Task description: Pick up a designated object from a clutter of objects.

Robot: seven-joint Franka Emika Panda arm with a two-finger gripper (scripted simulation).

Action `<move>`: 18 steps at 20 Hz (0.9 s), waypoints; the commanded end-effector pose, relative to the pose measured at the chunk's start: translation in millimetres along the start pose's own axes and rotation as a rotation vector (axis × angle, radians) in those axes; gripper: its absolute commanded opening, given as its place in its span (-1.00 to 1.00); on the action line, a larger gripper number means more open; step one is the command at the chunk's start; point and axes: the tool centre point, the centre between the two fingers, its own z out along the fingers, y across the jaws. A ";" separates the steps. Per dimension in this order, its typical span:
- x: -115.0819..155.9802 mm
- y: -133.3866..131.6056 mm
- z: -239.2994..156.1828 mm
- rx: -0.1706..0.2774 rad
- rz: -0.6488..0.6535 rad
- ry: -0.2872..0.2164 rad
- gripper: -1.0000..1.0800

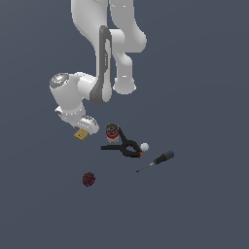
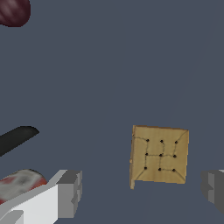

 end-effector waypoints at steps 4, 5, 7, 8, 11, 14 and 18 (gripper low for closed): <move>-7.7 26.3 17.4 -0.012 0.050 0.006 0.92; -8.7 28.9 19.2 -0.014 0.055 0.007 0.92; -9.9 32.5 21.5 -0.016 0.062 0.007 0.92; -10.3 33.5 22.0 -0.016 0.064 0.007 0.92; -10.1 32.5 21.7 -0.016 0.062 0.006 0.92; -10.3 32.5 26.1 -0.016 0.062 0.006 0.92; -10.8 33.3 39.8 -0.016 0.063 0.006 0.92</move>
